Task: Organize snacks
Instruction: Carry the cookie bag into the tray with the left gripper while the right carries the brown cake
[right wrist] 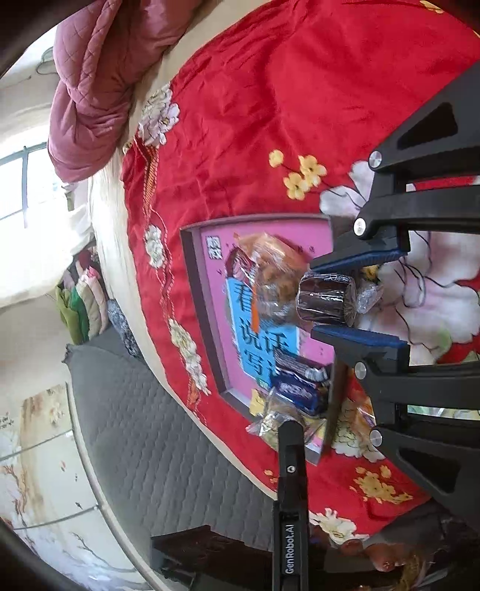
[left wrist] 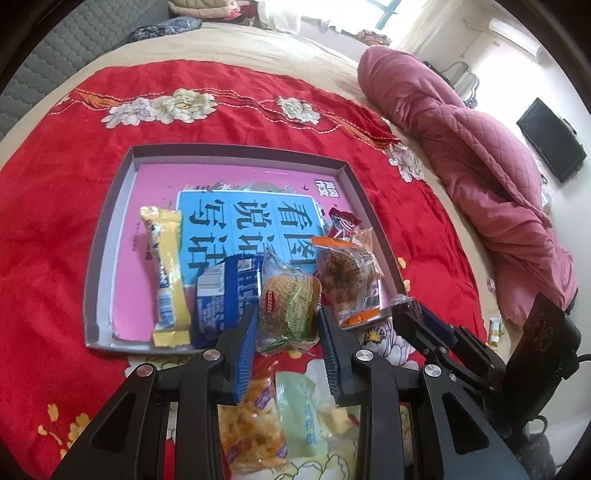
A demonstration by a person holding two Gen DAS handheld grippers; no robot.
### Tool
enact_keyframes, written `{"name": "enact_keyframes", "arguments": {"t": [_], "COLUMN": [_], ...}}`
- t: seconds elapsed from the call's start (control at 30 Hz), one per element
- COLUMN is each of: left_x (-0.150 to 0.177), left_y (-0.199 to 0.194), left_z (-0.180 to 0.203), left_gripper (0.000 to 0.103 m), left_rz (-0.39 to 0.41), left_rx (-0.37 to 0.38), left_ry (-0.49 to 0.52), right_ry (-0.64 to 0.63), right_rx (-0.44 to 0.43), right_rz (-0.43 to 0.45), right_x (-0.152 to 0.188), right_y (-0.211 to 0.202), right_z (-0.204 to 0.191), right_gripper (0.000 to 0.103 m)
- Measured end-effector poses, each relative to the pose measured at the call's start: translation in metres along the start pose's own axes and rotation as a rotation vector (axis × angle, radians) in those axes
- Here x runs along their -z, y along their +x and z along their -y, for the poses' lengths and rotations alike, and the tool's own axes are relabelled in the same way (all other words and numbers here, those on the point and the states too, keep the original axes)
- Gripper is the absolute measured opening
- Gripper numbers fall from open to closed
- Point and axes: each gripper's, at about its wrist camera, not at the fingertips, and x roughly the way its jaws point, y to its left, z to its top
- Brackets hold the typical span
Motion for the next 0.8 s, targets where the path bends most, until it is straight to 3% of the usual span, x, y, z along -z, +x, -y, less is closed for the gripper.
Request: {"name": "enact_keyframes", "arguments": {"t": [0.33,0.8], "left_x": [-0.008,-0.010], "left_y": [0.019,0.045], "left_z": [0.013,0.024], "left_gripper": [0.034,0.034], "left_rz": [-0.021,-0.068], "left_rx": [-0.024,-0.039], "left_ry": [0.022,0.043], "right_ry": [0.023,0.005], "right_rx": [0.016,0.023], "right_rz": [0.043,0.021], "right_x": [-0.011,-0.008], "right_y": [0.009,0.022], "right_z": [0.014,0.015], "right_gripper": [0.029,0.029]}}
